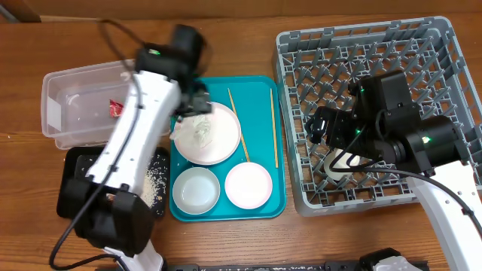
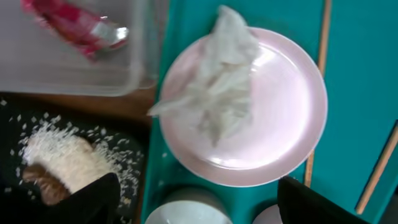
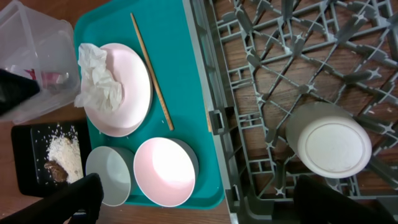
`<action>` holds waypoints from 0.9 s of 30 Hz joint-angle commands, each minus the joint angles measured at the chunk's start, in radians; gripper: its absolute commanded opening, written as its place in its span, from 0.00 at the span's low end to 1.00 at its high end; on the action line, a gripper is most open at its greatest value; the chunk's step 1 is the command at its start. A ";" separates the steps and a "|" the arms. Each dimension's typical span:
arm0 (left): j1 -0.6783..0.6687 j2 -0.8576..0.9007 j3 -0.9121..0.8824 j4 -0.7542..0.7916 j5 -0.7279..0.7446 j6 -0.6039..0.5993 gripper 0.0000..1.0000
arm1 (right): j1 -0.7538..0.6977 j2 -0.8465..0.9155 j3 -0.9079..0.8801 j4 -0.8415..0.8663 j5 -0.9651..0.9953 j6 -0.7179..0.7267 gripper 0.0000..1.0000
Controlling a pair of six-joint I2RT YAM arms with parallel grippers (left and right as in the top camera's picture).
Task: Sort waste into correct bins and load items into the dishwasher
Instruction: 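Pick the red wrapper off the pink plate and drop it in the clear container, then grasp the tissue on the pink plate and move it to the clear container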
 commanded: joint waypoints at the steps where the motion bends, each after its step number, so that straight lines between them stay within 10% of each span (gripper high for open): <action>1: -0.070 -0.015 -0.134 0.077 -0.151 0.011 0.89 | 0.004 -0.002 0.023 0.000 0.002 -0.006 1.00; 16: -0.027 -0.008 -0.563 0.659 -0.013 0.263 0.89 | 0.004 -0.002 0.023 -0.027 0.002 -0.006 1.00; 27: -0.027 0.010 -0.632 0.718 0.022 0.262 0.64 | 0.004 -0.002 0.023 -0.049 0.002 -0.006 1.00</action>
